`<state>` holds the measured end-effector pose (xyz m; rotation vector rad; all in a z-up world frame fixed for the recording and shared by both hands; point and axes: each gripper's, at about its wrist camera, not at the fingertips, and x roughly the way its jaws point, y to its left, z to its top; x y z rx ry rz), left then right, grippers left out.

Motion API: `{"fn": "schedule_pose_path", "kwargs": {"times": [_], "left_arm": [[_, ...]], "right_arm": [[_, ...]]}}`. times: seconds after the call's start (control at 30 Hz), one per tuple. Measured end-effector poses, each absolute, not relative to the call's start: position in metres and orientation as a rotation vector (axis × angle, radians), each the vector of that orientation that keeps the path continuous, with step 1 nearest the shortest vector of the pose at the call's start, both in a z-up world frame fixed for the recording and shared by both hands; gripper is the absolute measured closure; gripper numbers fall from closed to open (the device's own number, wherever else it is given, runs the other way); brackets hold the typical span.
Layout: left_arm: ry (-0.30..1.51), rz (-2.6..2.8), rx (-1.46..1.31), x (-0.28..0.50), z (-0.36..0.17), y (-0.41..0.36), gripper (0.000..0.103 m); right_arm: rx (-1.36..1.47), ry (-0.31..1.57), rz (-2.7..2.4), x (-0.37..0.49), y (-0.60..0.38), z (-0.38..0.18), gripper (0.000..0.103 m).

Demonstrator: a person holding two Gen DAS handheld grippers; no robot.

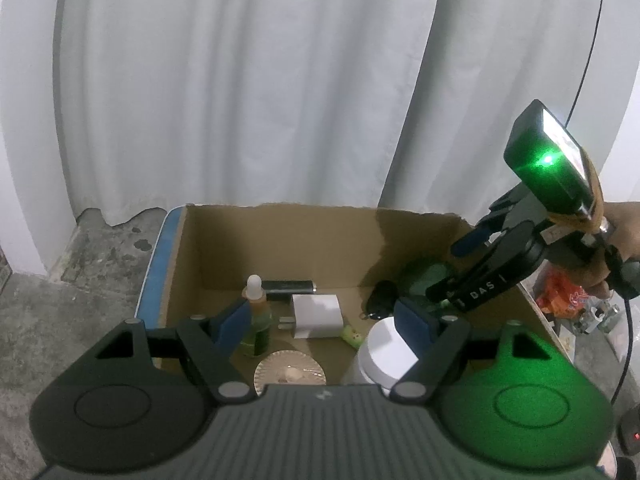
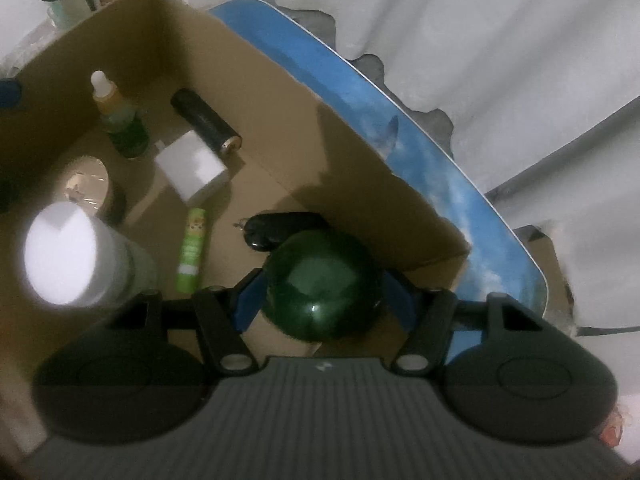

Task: Organize rigid objects
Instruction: 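Push the green jar toward the box corner with the right gripper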

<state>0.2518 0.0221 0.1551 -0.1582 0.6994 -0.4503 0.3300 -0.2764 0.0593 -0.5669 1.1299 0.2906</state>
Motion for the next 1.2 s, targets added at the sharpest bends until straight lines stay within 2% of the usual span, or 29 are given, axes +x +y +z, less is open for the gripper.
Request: {"fn": "schedule_pose_path", "kwargs": {"times": [0.07,0.17,0.4,0.67,0.83,0.97,1.2], "left_arm": [[0.699,-0.448,-0.157,0.251,0.155,0.022,0.023],[0.701,-0.446,-0.157,0.252,0.155,0.022,0.023],[0.702,-0.45,-0.152,0.252,0.154,0.021,0.023],[0.705,-0.445,-0.159,0.253,0.155,0.021,0.023],[0.704,-0.455,-0.163,0.252,0.156,0.021,0.023],[0.702,-0.458,-0.167,0.25,0.156,0.022,0.023],[0.7,-0.46,-0.171,0.251,0.154,0.023,0.023]], "right_arm": [[-0.556,1.122,0.287,0.331,-0.277,0.057,0.041],[-0.543,1.106,0.283,0.332,-0.277,0.055,0.051],[-0.46,1.09,0.272,0.342,-0.279,0.055,0.054],[-0.385,1.141,0.235,0.345,-0.28,0.038,0.052],[-0.371,1.163,0.214,0.342,-0.278,0.037,0.051],[-0.374,1.166,0.21,0.342,-0.275,0.036,0.047],[-0.341,1.187,0.254,0.336,-0.278,0.04,0.047]]}}
